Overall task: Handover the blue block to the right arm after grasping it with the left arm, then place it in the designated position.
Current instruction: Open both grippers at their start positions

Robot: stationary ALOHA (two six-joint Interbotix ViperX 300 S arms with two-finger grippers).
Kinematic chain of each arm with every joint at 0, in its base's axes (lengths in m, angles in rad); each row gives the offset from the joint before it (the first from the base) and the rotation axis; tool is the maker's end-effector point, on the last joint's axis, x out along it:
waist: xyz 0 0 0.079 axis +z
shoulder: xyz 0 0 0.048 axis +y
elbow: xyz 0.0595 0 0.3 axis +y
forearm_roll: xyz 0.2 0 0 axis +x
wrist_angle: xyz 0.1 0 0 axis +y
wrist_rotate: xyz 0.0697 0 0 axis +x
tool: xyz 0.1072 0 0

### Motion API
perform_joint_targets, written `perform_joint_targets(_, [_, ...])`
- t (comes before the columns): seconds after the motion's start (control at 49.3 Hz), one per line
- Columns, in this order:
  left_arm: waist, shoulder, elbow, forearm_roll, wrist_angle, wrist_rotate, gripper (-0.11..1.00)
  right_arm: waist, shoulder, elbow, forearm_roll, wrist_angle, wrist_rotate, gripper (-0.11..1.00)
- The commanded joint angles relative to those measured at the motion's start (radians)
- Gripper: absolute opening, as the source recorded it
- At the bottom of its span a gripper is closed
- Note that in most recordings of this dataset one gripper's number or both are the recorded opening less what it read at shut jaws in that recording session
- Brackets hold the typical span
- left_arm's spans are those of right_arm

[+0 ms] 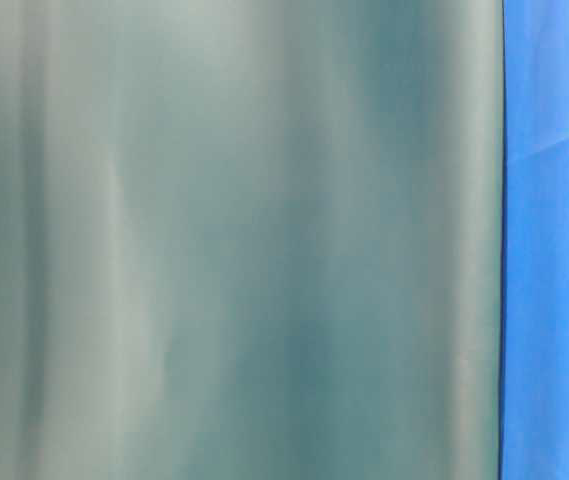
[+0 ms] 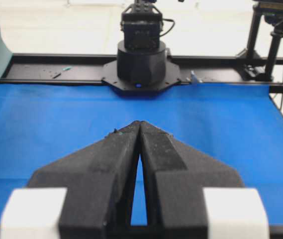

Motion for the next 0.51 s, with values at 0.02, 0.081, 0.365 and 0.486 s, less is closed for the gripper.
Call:
perform_joint_targets(0.02, [-0.006,0.008,-0.011,0.003,0.021,-0.008,0.00,-0.003,0.014,-0.020,-0.002,0.000,-0.005,0.00])
perform_joint_targets(0.081, [-0.008,0.006,-0.011,0.005,0.025,-0.008,0.00,-0.003,0.021,-0.028,-0.003,0.032,-0.006,-0.02])
perform_joint_targets(0.365, [-0.011,0.008,-0.012,0.003,0.023,-0.009,0.00,-0.003,0.020,-0.038,-0.003,0.074,0.003,-0.03])
perform_joint_targets(0.486, [-0.011,0.008,-0.012,0.005,0.021,-0.009,0.00,-0.003,0.018,-0.038,-0.005,0.072,0.005,-0.03])
